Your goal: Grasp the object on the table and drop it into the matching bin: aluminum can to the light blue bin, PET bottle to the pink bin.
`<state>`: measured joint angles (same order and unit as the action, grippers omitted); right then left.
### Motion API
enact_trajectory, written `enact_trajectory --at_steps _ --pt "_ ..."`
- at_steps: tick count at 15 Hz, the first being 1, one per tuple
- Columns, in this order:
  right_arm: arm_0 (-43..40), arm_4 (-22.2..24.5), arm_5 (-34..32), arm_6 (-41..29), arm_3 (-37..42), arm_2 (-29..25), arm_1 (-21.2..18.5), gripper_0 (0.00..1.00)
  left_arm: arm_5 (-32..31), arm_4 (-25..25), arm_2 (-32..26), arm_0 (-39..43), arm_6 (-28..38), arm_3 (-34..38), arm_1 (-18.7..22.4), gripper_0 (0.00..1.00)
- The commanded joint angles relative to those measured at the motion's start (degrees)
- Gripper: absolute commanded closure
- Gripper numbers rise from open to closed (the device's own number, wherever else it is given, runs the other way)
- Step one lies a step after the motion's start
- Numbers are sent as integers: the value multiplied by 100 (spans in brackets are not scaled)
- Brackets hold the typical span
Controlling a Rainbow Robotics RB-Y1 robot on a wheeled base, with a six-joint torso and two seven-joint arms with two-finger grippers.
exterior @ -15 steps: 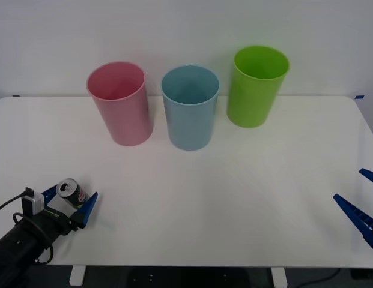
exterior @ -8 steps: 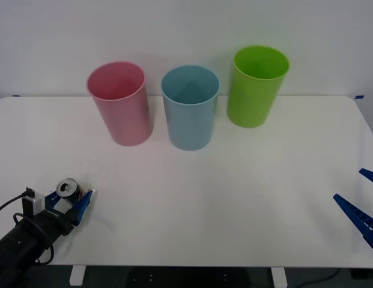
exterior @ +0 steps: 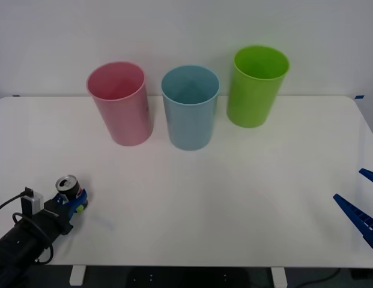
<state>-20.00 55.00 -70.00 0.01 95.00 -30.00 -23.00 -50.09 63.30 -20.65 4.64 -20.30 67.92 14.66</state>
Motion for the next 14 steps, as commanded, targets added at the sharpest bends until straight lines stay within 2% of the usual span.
enact_trajectory --at_steps 1,4,14 --pt "0 0 0 -1 0 0 0 0 -141 -98 -44 1 26 28 1 100" --pt "0 0 0 -1 0 0 0 0 -475 -239 -141 28 123 221 1 100" --pt "0 0 0 -1 0 0 0 0 -502 -1039 158 555 299 1733 -7 100"
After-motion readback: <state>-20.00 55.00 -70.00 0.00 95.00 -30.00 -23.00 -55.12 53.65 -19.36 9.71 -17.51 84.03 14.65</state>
